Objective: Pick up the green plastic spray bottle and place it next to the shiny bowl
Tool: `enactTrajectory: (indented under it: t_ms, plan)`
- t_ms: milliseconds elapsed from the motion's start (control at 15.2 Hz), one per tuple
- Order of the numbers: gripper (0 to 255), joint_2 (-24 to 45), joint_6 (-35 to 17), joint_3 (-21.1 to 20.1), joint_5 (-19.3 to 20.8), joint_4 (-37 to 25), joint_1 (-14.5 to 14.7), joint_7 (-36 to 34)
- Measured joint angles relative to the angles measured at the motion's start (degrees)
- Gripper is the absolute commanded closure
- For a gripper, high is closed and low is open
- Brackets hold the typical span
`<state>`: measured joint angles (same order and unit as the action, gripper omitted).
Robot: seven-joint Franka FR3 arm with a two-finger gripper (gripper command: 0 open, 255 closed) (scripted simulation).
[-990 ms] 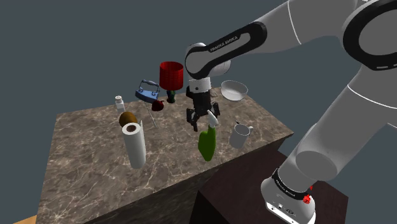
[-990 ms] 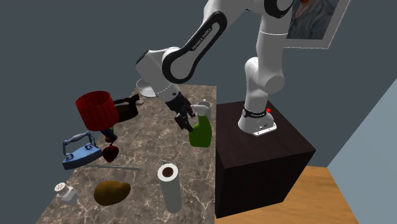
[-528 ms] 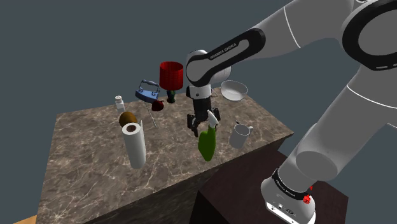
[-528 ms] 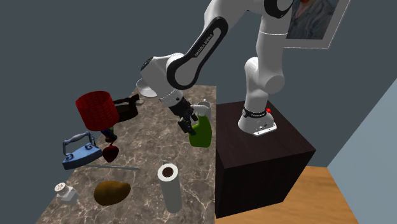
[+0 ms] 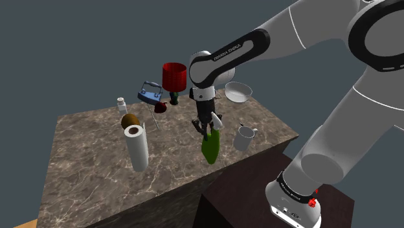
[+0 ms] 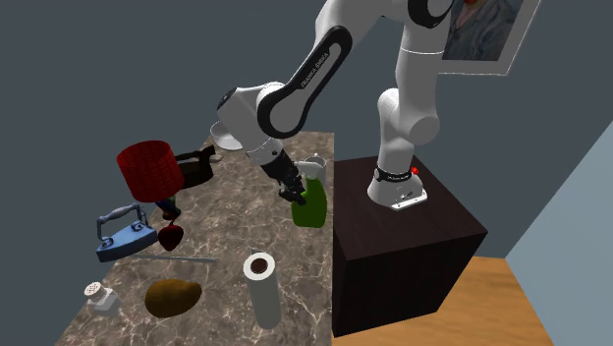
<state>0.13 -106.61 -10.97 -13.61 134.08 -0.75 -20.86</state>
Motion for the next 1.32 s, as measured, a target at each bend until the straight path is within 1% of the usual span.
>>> enactTrajectory:
  t_ms: [462,1320]
  plan:
    - [255,-0.3,0.4,0.0,0.0,-0.1,0.0,0.0]
    - [255,-5.9,9.9,0.4,-0.1,-4.1,-0.3,-1.1]
